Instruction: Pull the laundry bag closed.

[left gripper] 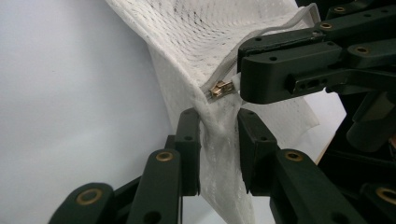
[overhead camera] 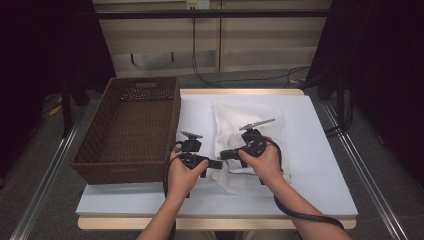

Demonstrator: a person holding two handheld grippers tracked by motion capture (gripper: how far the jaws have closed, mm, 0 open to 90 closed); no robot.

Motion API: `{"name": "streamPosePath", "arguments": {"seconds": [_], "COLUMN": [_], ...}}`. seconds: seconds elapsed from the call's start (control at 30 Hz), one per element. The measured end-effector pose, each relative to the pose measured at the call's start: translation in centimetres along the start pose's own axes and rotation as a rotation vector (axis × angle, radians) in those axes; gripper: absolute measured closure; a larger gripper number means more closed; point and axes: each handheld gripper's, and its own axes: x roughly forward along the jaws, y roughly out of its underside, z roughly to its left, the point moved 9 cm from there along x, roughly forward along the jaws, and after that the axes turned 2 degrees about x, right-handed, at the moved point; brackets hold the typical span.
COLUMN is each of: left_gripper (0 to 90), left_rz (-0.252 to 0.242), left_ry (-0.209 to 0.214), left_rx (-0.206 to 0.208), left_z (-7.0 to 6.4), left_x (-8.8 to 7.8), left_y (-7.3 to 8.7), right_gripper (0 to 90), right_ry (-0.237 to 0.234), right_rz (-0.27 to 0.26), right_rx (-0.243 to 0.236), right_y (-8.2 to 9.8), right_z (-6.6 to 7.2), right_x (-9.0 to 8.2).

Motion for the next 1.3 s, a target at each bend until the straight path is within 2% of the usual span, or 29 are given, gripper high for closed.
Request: {"name": "streamPosePath", "arguments": {"seconds": [0.17,0.23,0.3,0.33,0.4,0.43,0.47,0.5,0.53,0.57,0.63,0.67,0.8,0.93,1.03,1.07,1.1,1.2,1.3], "left_gripper": [68.0,63.5,60.5,60.1,59.7,60.6,61.9,65.2,67.2,73.0,84.6,86.3,88.0,88.5,88.6,88.6,88.6,88.7,88.7], "left_rz": [0.013,-0.010,0.000,-0.014,-0.007,-0.025,-0.028,-0.041,-0.044,-0.028,-0.037,-0.033,-0.028,-0.052,-0.051,-0.066,-0.049,-0.080,-0.055], "left_ry": [0.002,-0.004,-0.009,-0.006,-0.002,0.010,0.008,0.009,0.003,-0.016,-0.019,-0.022,-0.031,-0.020,-0.020,-0.017,-0.017,0.003,-0.011], "left_rx": [0.008,-0.008,0.004,-0.010,-0.006,-0.025,-0.012,-0.031,-0.029,-0.009,-0.030,-0.025,-0.036,-0.058,-0.047,-0.072,-0.043,-0.086,-0.058], "left_z": [-0.2,-0.3,-0.1,-0.1,0.0,-0.2,-0.1,-0.3,-0.2,0.1,0.2,0.3,0.2,0.2,0.2,0.0,0.2,0.1,0.1], "left_x": [0.1,-0.1,-0.4,-0.4,-0.4,-0.3,-0.3,-0.1,-0.1,-0.2,-0.2,-0.3,-0.5,-0.8,-0.8,-0.7,-0.8,-1.2,-1.2], "left_y": [0.2,0.0,0.0,-0.1,-0.1,-0.2,-0.3,-0.4,-0.5,-0.3,-0.3,-0.2,-0.1,-0.3,-0.2,-0.3,-0.2,-0.5,-0.2], "right_gripper": [86.9,86.9,86.9,86.9,86.9,86.9,86.9,86.9,86.9,86.9,86.9,86.9,87.0,87.1,87.1,87.1,87.2,87.1,87.1], "right_ry": [0.001,0.001,0.003,0.000,-0.001,-0.002,-0.003,-0.003,-0.004,-0.006,-0.002,-0.002,0.003,0.005,-0.014,-0.015,-0.013,-0.001,-0.024], "right_rz": [-0.009,-0.009,-0.011,-0.011,-0.013,-0.011,-0.008,-0.006,-0.006,-0.007,-0.006,-0.005,0.000,-0.014,-0.022,-0.020,-0.022,-0.033,-0.036], "right_rx": [-0.006,-0.009,-0.009,-0.011,-0.011,-0.007,-0.010,-0.012,-0.011,-0.011,-0.009,-0.010,-0.020,-0.009,0.010,0.011,0.008,0.015,0.028], "right_y": [-0.2,-0.3,-0.4,-0.4,-0.5,-0.5,-0.5,-0.4,-0.4,-0.4,-0.4,-0.4,-0.3,-0.2,-0.1,-0.1,-0.1,0.0,0.1], "right_z": [0.2,0.2,0.2,0.3,0.3,0.4,0.4,0.4,0.4,0.5,0.4,0.4,0.5,0.4,0.2,0.1,0.1,-0.1,-0.2], "right_x": [0.0,-0.1,-0.1,-0.1,-0.1,-0.1,0.0,0.0,0.1,0.1,0.1,0.0,0.0,-0.1,-0.2,-0.2,-0.2,-0.3,-0.4]}}
